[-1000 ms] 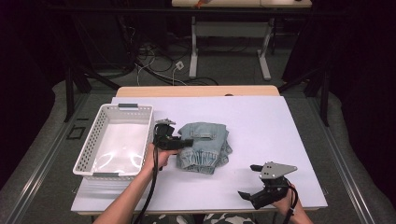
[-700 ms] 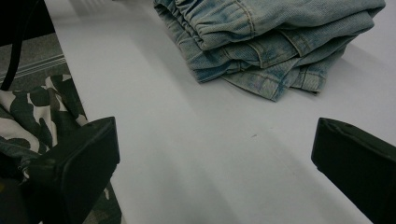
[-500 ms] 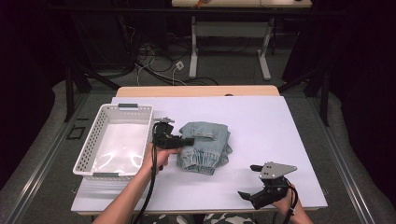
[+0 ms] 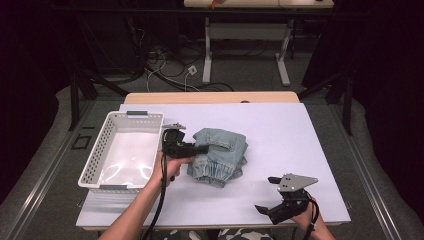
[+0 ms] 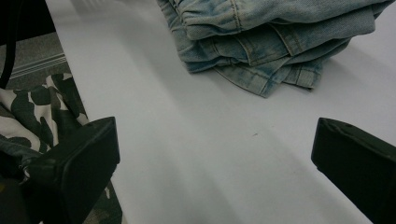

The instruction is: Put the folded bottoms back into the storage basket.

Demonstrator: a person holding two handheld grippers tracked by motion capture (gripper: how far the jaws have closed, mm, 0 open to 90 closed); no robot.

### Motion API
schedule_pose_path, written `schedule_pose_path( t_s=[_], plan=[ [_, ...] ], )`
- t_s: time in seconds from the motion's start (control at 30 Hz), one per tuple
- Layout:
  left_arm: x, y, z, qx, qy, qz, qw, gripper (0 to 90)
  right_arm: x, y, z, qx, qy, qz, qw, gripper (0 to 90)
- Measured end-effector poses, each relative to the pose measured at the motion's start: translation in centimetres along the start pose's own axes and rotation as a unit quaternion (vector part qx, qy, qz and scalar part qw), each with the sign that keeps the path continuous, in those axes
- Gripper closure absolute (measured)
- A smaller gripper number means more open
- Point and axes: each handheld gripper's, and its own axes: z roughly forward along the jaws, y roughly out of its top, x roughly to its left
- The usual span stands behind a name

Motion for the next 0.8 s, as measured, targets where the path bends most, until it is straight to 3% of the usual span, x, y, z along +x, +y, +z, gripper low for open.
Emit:
schedule_pose_path(
  t_s=[0.27, 0.8],
  plan=[
    [-0.1, 0.1, -0.5, -0.014, -0.003, 0.000, 0.9999, 71.0, 0.0, 0.0, 0.0, 0.002, 0.001, -0.001, 1.0000, 0.9],
    [-0.8, 0.7, -1.8, -0.020, 0.009, 0.024, 0.9995, 71.4, 0.0, 0.0, 0.1, 0.004, -0.001, 0.000, 1.0000, 1.4]
  ],
)
